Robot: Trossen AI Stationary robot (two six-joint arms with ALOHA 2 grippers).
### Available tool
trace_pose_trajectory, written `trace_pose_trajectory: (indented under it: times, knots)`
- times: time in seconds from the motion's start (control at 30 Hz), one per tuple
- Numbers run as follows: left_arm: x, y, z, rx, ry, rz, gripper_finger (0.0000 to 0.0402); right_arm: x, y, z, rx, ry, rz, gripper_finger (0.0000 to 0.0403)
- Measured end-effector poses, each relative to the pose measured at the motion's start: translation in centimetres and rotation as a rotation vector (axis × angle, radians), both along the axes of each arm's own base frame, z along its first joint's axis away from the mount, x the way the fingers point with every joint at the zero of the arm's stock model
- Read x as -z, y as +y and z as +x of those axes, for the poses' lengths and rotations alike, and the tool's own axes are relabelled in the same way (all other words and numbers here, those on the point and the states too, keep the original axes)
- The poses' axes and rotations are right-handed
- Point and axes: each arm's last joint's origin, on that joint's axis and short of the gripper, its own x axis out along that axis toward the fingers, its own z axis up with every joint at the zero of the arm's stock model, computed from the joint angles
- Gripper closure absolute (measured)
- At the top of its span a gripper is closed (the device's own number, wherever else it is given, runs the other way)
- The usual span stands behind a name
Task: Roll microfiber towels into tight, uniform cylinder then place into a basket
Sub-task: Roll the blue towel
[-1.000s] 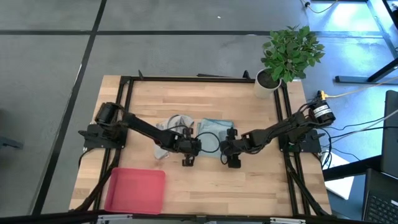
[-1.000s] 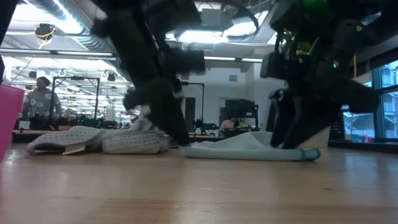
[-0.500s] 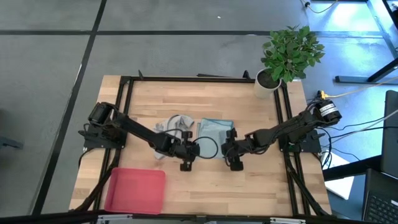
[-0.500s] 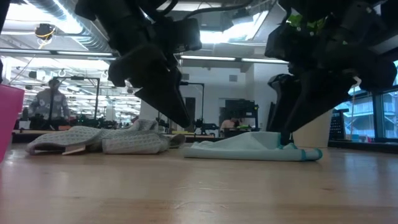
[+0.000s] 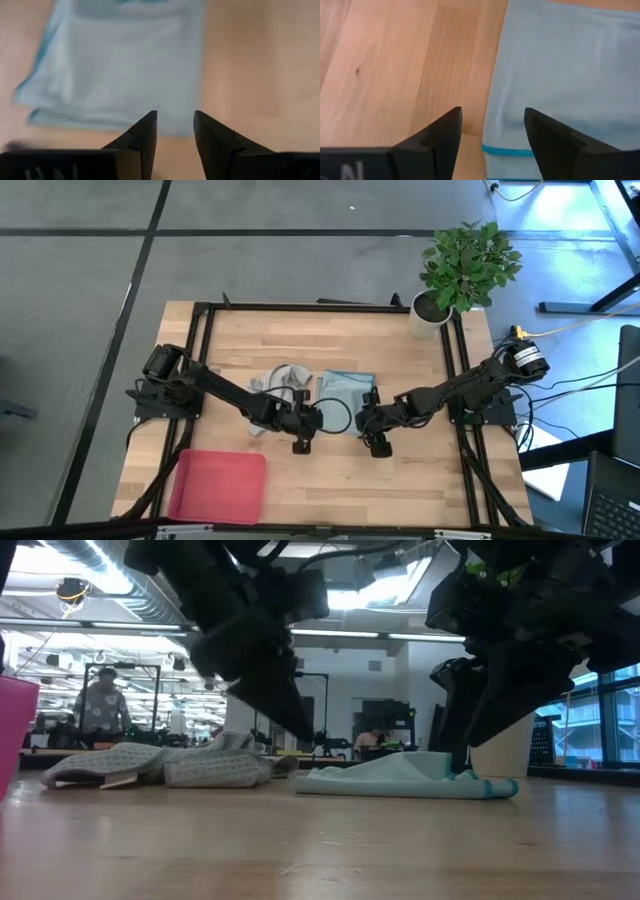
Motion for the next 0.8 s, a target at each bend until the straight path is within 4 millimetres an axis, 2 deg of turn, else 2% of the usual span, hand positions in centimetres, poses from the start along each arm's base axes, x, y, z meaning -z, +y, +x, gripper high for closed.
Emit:
trace_pose_trajectory:
  times: [0.3,0.5,0.6,0.8]
  knots:
    - [0.4,-0.4,0.5,0.040,-0.021,-0.053,0.0282,0.0,0.0,0.0,-0.002,0.004,-0.003,0.0185]
    - [2.4,-0.9,0.7,0.147,0.042,0.047,0.0283,0.0,0.0,-0.1,-0.001,0.008,-0.004,0.0185]
    - [2.4,-1.0,0.7,0.144,0.039,0.103,0.0283,0.0,0.0,-0.1,0.000,0.010,-0.005,0.0185]
    - [2.4,-0.9,0.6,0.140,0.045,0.101,0.0283,0.0,0.0,-0.1,0.000,0.012,-0.005,0.0185]
